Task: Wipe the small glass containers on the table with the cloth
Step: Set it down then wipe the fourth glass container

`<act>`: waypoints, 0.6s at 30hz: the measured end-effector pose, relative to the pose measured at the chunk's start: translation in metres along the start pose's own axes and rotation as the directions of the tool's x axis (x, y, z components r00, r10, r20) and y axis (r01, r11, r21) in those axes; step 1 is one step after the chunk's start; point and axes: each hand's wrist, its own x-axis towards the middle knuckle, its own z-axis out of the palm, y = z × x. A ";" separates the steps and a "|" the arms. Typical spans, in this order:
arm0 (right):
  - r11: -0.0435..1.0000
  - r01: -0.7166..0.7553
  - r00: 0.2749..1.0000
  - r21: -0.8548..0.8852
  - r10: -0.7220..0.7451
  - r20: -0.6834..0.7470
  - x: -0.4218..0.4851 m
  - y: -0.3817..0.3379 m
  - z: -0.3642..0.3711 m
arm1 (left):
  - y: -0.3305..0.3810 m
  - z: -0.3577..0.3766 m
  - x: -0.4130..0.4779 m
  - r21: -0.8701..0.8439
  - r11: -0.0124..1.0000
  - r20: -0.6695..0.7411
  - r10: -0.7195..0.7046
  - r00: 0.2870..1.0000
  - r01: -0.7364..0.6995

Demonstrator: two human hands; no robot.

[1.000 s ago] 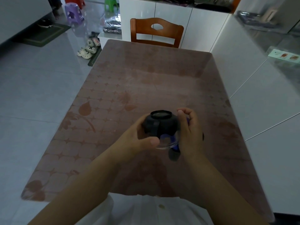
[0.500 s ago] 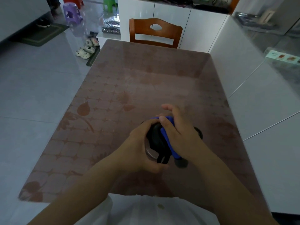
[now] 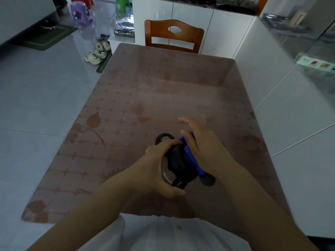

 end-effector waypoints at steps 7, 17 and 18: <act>0.860 -0.186 0.885 0.475 0.357 -0.300 -0.004 0.025 0.005 | -0.001 -0.003 0.000 -0.386 0.922 -0.055 0.018 0.998 -0.038; 0.626 -0.120 0.868 0.771 0.442 -0.224 -0.018 -0.001 0.036 | 0.003 0.015 0.002 -0.602 0.798 -0.098 -0.085 0.992 0.009; 0.604 -0.142 0.872 0.784 0.451 -0.189 -0.016 0.003 0.034 | 0.003 0.014 0.000 -0.612 0.791 -0.087 -0.073 0.994 0.004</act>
